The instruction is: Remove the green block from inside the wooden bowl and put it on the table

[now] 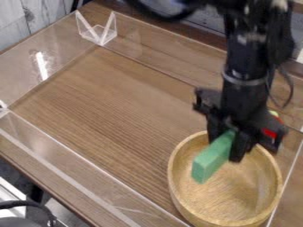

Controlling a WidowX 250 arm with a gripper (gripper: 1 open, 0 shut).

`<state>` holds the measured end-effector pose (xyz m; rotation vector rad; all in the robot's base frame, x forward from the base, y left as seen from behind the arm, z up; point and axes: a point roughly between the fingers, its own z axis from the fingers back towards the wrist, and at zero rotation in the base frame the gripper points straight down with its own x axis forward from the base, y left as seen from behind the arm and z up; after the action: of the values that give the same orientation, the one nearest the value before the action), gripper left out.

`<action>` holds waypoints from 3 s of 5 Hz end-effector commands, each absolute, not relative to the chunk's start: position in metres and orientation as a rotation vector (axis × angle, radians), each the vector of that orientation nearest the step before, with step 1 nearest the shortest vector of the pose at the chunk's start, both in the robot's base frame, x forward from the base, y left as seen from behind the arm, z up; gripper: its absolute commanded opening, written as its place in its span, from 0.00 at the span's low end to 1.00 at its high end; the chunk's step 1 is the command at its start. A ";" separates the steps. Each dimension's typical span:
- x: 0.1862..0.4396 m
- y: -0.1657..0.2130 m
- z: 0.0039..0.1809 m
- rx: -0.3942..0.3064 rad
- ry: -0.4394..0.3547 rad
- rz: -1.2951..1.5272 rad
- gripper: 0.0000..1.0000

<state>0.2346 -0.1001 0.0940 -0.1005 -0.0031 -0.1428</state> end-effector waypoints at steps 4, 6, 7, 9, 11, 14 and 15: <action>0.267 -0.096 0.093 -0.145 -0.105 -0.106 0.00; 0.271 -0.099 0.085 -0.183 -0.097 -0.096 0.00; 0.269 -0.100 0.086 -0.199 -0.081 -0.090 0.00; 0.265 -0.099 0.088 -0.211 -0.040 -0.062 0.00; 0.266 -0.089 0.090 -0.200 -0.036 -0.049 0.00; 0.268 -0.051 0.105 -0.161 -0.073 -0.051 0.00; 0.275 -0.017 0.104 -0.157 -0.078 -0.051 0.00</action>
<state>0.2677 -0.0164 0.0923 -0.1570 -0.0315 -0.0381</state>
